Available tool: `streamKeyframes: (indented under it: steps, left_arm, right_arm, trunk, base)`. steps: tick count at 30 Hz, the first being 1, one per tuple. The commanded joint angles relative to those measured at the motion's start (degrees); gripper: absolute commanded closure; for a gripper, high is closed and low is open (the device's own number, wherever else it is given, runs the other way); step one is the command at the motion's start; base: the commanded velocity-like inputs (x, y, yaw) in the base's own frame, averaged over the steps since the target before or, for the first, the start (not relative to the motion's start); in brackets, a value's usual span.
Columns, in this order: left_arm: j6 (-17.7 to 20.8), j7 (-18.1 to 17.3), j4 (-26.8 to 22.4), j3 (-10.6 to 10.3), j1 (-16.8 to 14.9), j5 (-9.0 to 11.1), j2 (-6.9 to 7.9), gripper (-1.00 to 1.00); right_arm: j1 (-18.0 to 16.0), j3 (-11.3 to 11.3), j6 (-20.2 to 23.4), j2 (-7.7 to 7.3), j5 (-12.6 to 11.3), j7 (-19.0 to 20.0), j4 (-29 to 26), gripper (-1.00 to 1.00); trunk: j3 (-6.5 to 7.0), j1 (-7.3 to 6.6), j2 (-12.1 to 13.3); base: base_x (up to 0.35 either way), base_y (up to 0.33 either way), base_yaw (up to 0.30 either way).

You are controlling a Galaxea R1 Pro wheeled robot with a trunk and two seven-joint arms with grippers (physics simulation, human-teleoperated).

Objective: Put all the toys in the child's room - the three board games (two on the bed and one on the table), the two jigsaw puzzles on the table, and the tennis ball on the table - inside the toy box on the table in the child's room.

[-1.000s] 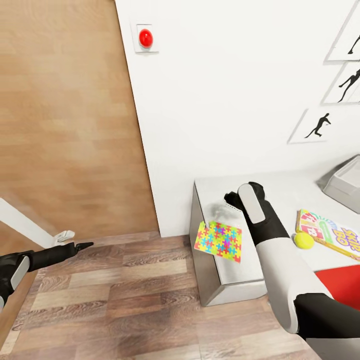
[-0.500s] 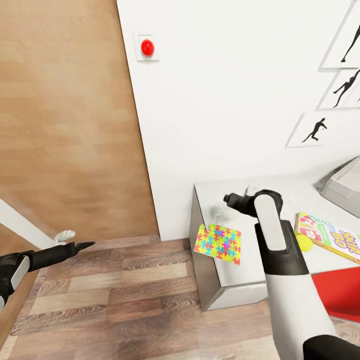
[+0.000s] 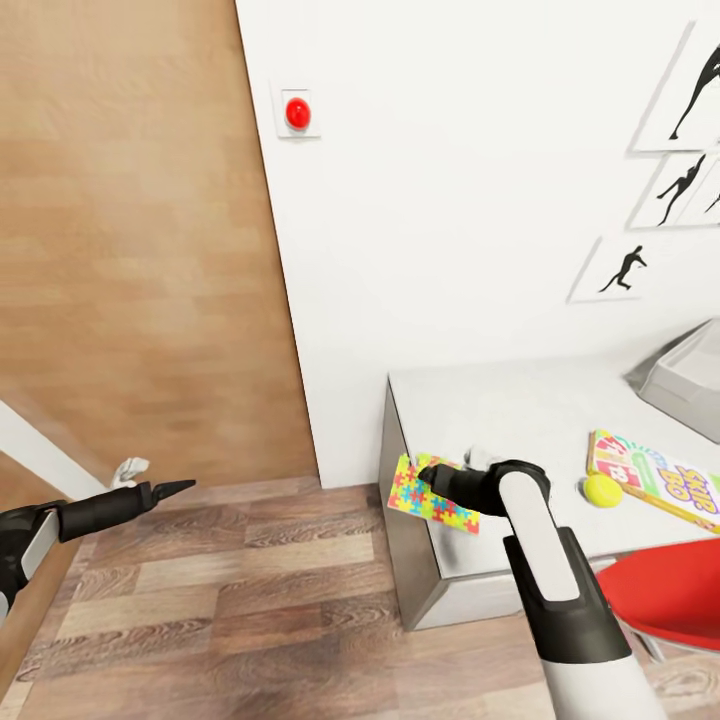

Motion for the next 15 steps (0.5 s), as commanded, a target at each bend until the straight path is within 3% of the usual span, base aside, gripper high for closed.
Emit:
streamKeyframes:
  steps: [1, 5, 9, 11, 12, 15]
  left_arm:
    - [0.54, -1.03, 0.02, 0.05, -0.03, 0.19, 0.01, -1.00]
    - [0.63, -3.32, 0.03, 0.05, -0.03, 0.19, 0.01, -1.00]
    - [0.68, -4.34, 0.02, 0.06, -0.03, 0.24, -0.04, -1.00]
    - [0.69, -4.58, 0.03, 0.06, -0.03, 0.26, -0.34, -1.00]
    - [0.70, -4.68, 0.03, 0.07, -0.03, 0.27, -0.70, -1.00]
    - [0.70, -4.70, 0.03, 0.11, -0.03, 0.27, -1.22, -1.00]
  right_arm:
    - [0.30, 1.41, 0.26, 0.01, -1.15, 0.19, -0.07, -1.00]
    - [0.77, 5.26, 0.26, -0.06, -5.12, 4.74, -0.09, -1.00]
    - [1.08, 6.77, 0.26, -0.91, -9.26, 11.31, -0.10, -1.00]
    - [2.24, 7.13, 0.26, -2.98, -10.75, 16.48, -0.10, -1.00]
    - [3.68, 7.17, 0.26, -4.85, -11.33, 20.46, -0.10, -1.00]
    - [6.09, 6.91, 0.26, -7.52, -11.83, 27.24, -0.10, -1.00]
  trunk:
    - [0.03, 0.02, -0.05]
    - [0.41, 0.02, -0.05]
    - [0.78, 0.02, -0.05]
    - [0.97, 0.02, -0.05]
    - [1.06, 0.02, -0.05]
    - [1.34, 0.02, -0.05]
  base:
    - [0.000, 0.000, 0.000]
    - [0.000, 0.000, 0.000]
    - [0.000, 0.000, 0.000]
    - [0.000, 0.000, 0.000]
    - [0.000, 0.000, 0.000]
    - [0.000, 0.000, 0.000]
